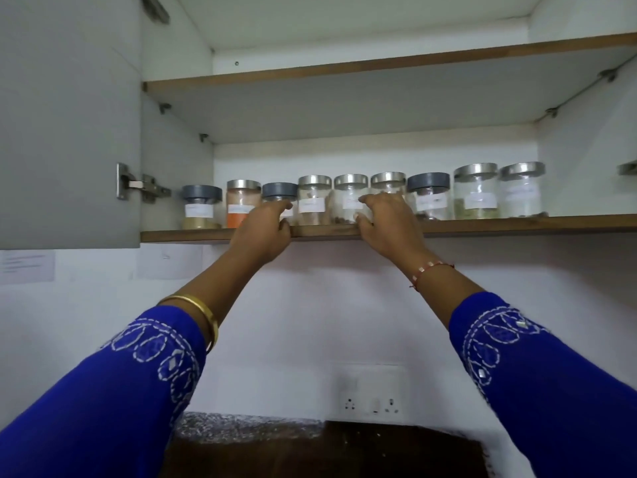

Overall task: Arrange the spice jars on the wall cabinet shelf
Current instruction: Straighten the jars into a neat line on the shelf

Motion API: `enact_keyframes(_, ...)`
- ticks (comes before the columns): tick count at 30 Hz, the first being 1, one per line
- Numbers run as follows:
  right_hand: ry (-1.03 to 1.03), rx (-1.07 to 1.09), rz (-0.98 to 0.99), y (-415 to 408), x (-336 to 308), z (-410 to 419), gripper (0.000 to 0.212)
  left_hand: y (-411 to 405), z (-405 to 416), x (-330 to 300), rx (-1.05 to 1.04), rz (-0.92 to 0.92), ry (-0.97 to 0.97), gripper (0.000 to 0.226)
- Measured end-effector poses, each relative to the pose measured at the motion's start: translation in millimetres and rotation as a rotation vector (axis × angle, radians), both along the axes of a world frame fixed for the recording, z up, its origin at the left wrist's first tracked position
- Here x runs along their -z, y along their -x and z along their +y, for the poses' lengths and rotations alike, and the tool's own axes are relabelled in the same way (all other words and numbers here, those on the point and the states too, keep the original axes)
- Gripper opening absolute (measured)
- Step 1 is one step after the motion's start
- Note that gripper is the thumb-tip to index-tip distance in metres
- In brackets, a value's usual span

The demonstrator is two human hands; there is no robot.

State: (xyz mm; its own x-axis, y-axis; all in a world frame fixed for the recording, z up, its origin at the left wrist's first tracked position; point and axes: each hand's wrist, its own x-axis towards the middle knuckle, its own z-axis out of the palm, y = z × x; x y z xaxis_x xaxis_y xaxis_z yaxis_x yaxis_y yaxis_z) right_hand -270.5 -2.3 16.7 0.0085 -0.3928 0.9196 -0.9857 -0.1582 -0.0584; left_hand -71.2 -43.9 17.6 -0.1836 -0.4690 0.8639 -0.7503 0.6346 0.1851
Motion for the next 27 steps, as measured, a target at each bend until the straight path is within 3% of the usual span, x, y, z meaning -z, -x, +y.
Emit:
enact_keyframes(13,-0.104,0.032,0.127,-147,4,-90,0.036,-141,-99,12,-0.058,-0.058,0.078,0.030)
enact_keyframes(19,-0.077,0.112,0.138,-165,2,-110,0.038,-149,-117,19,-0.046,-0.106,0.152,0.045)
enact_keyframes(27,-0.180,0.113,0.168,-164,-1,-110,0.040,-147,-113,12,-0.090,-0.126,0.090,0.041)
